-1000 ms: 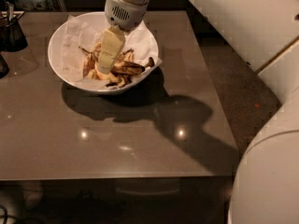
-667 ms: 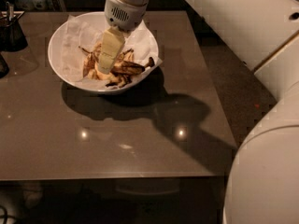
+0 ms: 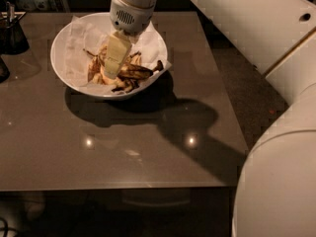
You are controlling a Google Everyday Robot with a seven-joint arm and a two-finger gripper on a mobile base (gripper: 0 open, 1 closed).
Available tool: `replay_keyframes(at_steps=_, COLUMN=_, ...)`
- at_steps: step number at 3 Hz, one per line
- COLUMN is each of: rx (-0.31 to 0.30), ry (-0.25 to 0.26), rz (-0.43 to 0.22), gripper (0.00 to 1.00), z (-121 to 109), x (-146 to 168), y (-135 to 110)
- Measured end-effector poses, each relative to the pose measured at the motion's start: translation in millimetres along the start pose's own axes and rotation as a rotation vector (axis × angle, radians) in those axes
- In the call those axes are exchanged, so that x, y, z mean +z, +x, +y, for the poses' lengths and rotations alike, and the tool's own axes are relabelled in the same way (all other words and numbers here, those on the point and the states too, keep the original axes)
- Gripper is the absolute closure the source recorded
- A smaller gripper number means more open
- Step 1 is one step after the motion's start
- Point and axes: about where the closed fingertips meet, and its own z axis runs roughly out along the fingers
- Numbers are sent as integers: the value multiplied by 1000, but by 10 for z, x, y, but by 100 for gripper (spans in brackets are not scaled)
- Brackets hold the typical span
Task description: Pick banana from white bowl
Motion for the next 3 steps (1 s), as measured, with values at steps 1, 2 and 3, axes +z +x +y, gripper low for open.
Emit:
replay_keyframes(at_steps=1, rx=6, ry=-2, rz=9, gripper=26, z=-6, x=26, y=3)
replay_keyframes(at_steps=2, rx=6, ry=-2, rz=14, gripper=30, z=-14, x=41, y=1)
replay_keyframes(at_steps=3, rx=0, ry=-5, rz=21, gripper=44, z=-22, x=64, y=-10)
